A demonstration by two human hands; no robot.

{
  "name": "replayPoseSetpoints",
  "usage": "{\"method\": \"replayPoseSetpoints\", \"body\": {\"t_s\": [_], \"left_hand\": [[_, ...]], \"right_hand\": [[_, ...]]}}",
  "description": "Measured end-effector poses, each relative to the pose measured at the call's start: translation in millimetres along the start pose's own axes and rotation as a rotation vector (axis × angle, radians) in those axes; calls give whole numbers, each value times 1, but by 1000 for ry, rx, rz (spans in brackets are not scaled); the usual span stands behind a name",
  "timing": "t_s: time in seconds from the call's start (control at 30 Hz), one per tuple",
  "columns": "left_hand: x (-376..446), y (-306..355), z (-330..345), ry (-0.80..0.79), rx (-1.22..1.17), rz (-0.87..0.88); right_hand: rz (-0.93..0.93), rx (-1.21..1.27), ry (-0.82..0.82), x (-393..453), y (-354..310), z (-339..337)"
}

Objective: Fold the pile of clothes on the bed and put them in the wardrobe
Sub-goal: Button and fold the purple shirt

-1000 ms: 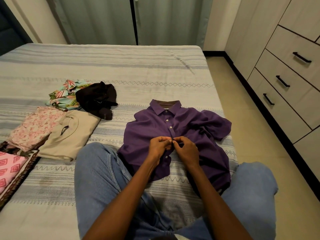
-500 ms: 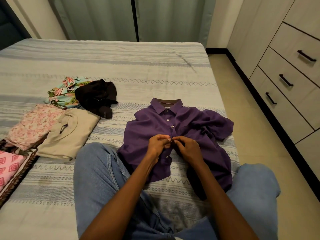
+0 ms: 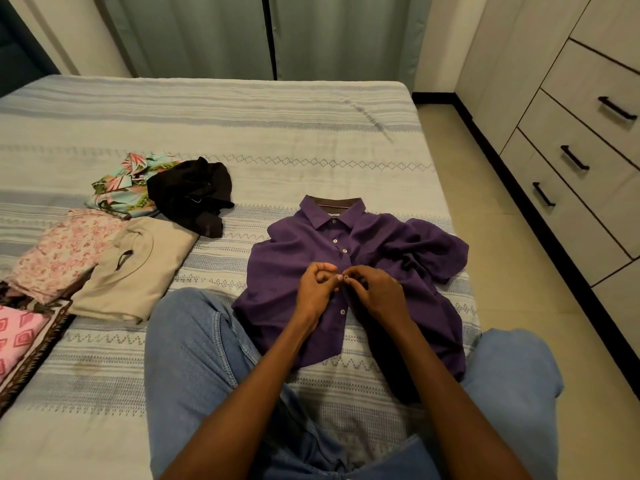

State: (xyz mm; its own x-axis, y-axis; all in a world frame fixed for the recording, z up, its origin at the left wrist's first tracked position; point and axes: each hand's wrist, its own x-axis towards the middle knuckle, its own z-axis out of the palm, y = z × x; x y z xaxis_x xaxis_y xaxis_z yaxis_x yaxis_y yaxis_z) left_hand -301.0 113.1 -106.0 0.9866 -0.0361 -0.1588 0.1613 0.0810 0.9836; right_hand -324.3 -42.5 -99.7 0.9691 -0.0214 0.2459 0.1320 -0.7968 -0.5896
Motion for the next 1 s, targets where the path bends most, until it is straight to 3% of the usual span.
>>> {"method": "replayPoseSetpoints", "body": {"t_s": [0.1, 0.2, 0.4, 0.63, 0.77, 1.0], "left_hand": [[3, 7, 0, -15, 68, 35], [10, 12, 5, -9, 164, 46], [40, 25, 11, 41, 290, 21], [70, 33, 10, -12, 437, -1], [64, 17, -7, -136, 717, 43], [25, -14, -13, -121, 975, 159]], "right_hand": [[97, 220, -33, 6, 5, 1], [167, 288, -19, 9, 4, 5], [212, 111, -13, -6, -6, 6], [210, -212, -146, -9, 5, 23], [190, -361, -154, -2, 3, 30], [154, -393, -110, 1, 5, 33]]}}
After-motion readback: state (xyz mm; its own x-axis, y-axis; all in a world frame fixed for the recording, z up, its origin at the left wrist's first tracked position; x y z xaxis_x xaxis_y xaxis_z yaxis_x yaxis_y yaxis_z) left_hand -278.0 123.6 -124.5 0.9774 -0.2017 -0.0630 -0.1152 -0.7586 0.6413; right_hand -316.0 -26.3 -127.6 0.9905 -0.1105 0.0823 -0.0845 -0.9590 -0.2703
